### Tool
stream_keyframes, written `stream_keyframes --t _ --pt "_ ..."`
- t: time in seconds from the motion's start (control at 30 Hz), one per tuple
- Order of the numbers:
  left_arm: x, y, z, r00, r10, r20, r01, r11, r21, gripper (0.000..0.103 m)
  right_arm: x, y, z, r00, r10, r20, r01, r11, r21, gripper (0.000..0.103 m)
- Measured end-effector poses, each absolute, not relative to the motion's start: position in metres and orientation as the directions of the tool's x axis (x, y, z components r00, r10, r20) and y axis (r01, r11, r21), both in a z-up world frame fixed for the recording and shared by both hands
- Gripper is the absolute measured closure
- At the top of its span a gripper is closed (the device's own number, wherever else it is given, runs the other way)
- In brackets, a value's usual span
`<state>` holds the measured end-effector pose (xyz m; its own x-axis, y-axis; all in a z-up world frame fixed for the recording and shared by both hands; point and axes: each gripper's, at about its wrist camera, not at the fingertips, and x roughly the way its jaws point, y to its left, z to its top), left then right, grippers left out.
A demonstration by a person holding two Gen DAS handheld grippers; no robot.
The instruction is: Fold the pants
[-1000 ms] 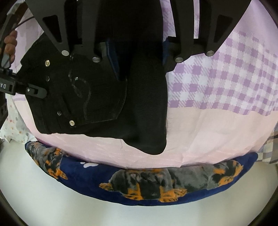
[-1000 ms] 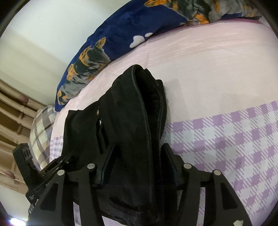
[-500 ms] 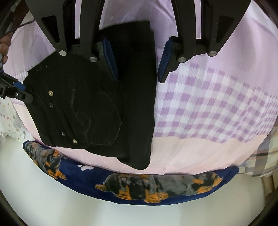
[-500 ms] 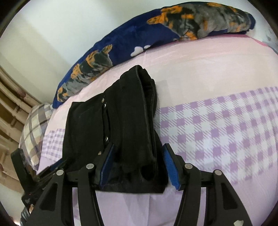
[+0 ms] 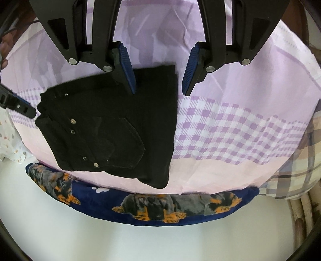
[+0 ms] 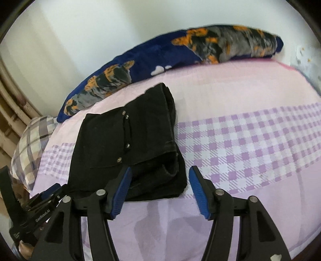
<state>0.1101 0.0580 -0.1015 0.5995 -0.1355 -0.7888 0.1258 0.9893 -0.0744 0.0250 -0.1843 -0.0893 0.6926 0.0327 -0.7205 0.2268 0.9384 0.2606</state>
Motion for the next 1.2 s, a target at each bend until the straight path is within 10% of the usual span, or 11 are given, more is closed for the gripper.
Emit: stream_keyframes --t 0.43,1.2 --pt "0.075 0.044 -0.090 0.620 -0.065 -0.782 0.091 0.996 -0.010 0.048 -0.005 -0.136 -0.073 0.727 -0.088 -0.681 0.198 0.976 0.086 0.010" --pt "0.059 0.033 -0.079 0.662 -0.005 -0.749 0.068 0.996 0.053 0.048 -0.012 -0.126 -0.077 0.731 -0.159 -0.663 0.206 0.978 -0.008 0.006"
